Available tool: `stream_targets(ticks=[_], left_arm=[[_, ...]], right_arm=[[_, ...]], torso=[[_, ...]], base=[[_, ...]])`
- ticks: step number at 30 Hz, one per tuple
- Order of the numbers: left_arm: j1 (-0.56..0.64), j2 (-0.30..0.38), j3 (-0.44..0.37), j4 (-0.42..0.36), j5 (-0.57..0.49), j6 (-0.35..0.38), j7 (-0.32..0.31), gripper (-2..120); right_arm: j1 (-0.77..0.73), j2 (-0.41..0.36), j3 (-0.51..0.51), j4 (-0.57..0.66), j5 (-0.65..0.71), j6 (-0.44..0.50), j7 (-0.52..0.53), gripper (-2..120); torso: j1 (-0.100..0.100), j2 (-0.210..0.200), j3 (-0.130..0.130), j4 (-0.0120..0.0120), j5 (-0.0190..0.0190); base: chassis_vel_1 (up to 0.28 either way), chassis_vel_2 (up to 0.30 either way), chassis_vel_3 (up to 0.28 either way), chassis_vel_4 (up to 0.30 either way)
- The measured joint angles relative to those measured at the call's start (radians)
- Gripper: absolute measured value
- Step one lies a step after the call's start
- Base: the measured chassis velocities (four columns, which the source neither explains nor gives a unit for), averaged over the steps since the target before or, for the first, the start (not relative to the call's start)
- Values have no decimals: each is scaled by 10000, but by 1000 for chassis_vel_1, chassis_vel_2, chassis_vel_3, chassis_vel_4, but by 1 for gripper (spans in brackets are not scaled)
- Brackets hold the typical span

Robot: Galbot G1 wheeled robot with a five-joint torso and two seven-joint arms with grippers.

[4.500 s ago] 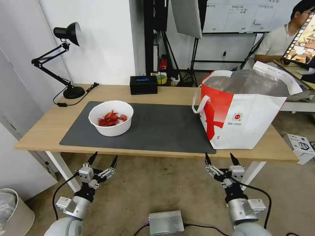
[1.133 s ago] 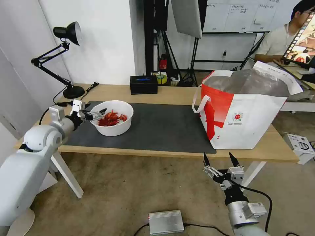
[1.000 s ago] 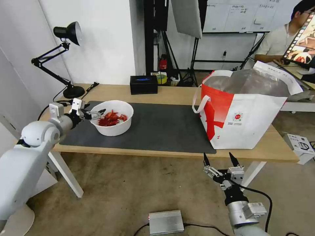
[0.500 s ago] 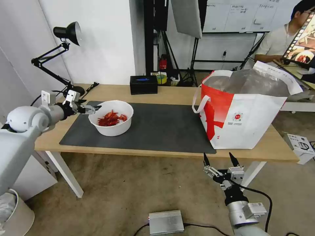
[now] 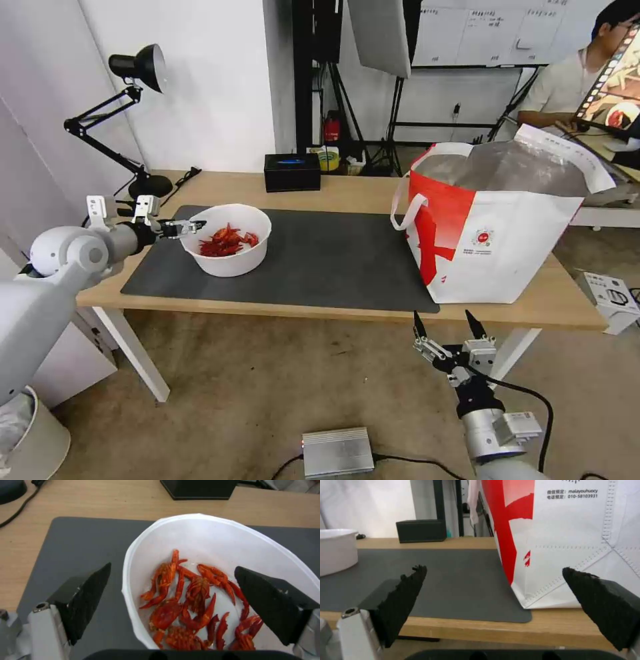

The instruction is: Pick up the trash from the table and place it into the takeout bag.

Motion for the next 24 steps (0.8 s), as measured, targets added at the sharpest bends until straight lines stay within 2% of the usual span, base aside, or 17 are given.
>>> stream_targets(ticks=[7, 24], left_arm=[[-176, -80, 192, 192, 375, 4, 47, 100], [209, -416, 2, 570, 765, -22, 302, 100]], right_arm=[[0, 0, 0, 0, 0, 0, 0, 100], [0, -1, 0, 0, 0, 0, 0, 100]], torso=[[1, 0, 0, 0, 0], [0, 0, 0, 1, 0]], base=[[0, 0, 0, 0], [0, 0, 0, 0]])
